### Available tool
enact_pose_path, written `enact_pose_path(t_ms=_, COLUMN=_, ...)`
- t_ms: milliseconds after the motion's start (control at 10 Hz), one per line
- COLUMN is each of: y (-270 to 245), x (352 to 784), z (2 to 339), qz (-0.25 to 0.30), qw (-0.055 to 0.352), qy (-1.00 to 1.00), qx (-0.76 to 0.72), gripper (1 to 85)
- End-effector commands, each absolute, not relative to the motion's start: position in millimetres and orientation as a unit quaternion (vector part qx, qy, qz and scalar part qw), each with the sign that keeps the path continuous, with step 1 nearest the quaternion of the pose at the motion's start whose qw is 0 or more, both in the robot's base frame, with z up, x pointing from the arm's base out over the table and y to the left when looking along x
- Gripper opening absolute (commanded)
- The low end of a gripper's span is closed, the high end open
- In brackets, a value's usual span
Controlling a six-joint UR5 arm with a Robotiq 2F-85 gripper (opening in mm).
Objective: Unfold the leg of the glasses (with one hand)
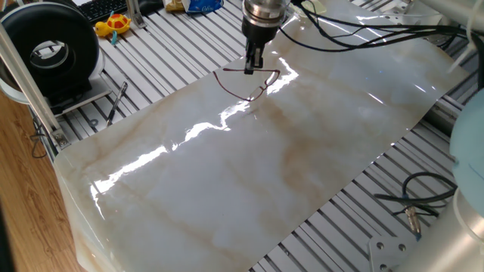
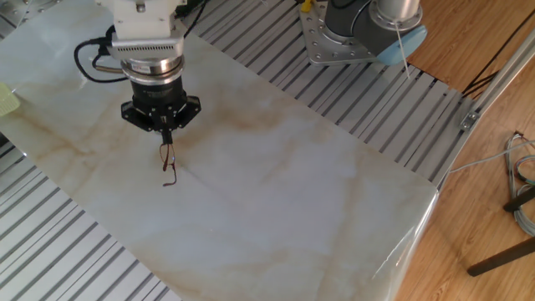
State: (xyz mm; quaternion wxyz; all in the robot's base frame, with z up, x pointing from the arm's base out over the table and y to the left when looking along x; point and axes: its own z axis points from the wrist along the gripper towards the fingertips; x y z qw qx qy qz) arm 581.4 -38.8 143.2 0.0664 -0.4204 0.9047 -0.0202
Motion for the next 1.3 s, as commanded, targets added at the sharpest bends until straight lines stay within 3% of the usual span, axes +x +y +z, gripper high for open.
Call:
enact_pose_path(t_ms=0, y=-42, x=572, z=158, qz=-0.025, qw=0.052, qy=0.91, qx=-0.409, gripper=1.3)
enact_pose_path(t_ms=1200, y=-10, x=608, z=140, qz=-0.008, qw=0.084, qy=0.909, qx=-0.409, gripper=1.3)
